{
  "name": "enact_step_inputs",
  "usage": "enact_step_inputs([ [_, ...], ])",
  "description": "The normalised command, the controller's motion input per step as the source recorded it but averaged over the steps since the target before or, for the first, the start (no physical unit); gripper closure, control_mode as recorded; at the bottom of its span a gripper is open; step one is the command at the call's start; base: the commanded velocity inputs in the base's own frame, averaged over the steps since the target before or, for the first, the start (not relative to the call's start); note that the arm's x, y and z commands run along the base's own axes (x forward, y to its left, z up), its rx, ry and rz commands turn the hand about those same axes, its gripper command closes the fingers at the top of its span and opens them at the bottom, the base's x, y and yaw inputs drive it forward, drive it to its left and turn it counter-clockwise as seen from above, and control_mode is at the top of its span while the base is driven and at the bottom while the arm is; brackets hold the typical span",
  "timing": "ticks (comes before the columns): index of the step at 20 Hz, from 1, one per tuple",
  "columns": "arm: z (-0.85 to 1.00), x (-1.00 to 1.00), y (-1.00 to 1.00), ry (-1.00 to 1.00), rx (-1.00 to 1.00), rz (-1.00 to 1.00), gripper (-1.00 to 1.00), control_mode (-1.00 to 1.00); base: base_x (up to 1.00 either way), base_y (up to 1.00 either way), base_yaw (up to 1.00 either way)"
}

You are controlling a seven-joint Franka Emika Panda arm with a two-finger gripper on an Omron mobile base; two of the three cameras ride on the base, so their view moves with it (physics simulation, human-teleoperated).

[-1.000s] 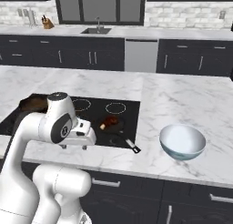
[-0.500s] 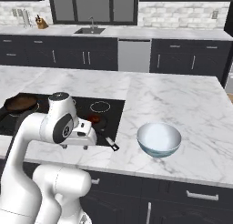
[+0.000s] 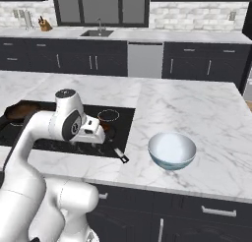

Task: Place one of the steaks on the plate and the other in the bowl. Then place the bowl in the fridge.

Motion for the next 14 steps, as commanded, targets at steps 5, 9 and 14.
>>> enact_step_inputs([
  [5, 0.03, 0.87, 0.6, 0.02, 0.0, -0.34, -1.0, -1.0, 0.0, 0.0, 0.0],
  [9, -0.02, 1.0, 0.07, 0.03, 0.01, -0.13, -1.0, -1.0, 0.0, 0.0, 0.0],
  [14, -0.01, 1.0, 0.02, 0.06, 0.07, 0.01, -1.0, -1.0, 0.0, 0.0, 0.0],
])
